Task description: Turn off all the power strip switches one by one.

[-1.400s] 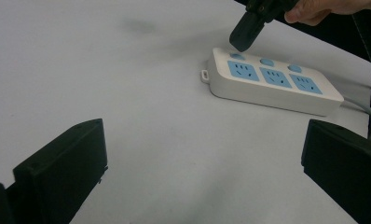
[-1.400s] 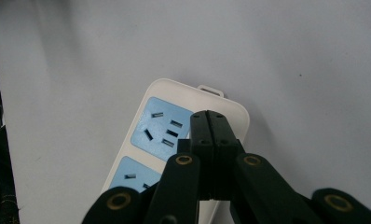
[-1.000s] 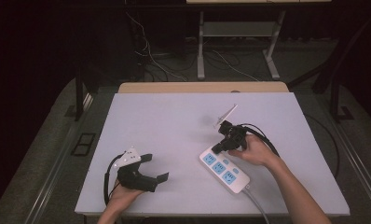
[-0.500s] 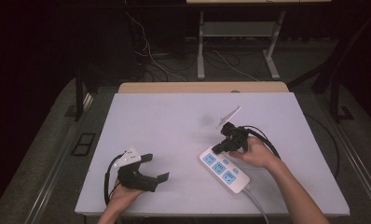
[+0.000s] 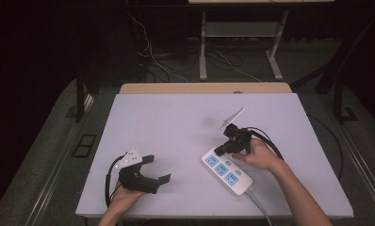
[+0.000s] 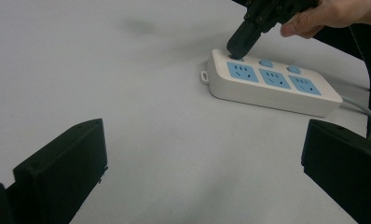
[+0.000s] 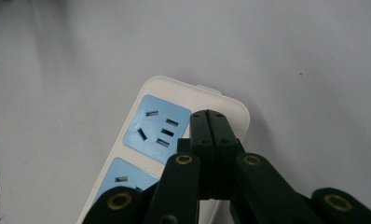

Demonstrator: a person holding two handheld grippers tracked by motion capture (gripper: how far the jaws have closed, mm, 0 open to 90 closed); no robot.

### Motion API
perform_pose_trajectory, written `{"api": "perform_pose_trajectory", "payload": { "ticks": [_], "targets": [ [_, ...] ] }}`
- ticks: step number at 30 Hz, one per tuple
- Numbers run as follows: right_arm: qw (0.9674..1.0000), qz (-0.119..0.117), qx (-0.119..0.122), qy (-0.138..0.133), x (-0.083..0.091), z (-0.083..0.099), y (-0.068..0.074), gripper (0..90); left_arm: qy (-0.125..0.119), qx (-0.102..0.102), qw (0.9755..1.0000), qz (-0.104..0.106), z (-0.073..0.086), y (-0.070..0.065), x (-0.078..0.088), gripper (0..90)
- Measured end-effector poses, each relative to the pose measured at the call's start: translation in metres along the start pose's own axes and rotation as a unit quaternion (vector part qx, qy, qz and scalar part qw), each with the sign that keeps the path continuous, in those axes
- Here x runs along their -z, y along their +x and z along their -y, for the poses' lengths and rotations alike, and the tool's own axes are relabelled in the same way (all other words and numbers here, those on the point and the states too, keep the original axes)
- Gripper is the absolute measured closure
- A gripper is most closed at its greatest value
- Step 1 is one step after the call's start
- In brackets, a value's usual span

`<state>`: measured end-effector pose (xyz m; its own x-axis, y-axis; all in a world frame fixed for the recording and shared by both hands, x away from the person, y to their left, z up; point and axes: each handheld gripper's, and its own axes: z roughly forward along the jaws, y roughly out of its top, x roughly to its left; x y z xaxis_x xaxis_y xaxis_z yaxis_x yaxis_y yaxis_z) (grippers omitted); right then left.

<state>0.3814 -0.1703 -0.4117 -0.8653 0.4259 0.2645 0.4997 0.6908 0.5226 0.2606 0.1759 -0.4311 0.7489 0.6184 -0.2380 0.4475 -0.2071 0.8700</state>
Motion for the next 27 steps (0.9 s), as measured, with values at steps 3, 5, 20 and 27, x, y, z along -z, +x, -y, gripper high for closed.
{"api": "perform_pose_trajectory", "payload": {
  "ticks": [3,5,20,27],
  "targets": [
    [1.0,0.001,0.002,-0.003,0.0,0.001,0.0,90.0,0.001,-0.002,1.0,0.001,0.0,0.0,0.0,0.0],
    [1.0,0.004,0.009,-0.003,0.0,0.001,0.001,90.0,0.001,-0.001,1.0,0.0,0.0,0.0,0.0,0.0],
    [0.9999,-0.002,0.01,0.001,0.004,-0.004,0.003,90.0,0.0,-0.001,1.0,0.001,0.0,0.002,-0.001,0.0],
    [0.9999,-0.012,0.004,-0.008,0.015,-0.003,0.003,90.0,0.0,0.0,1.0,0.001,0.0,0.002,-0.001,0.0]
  ]
}}
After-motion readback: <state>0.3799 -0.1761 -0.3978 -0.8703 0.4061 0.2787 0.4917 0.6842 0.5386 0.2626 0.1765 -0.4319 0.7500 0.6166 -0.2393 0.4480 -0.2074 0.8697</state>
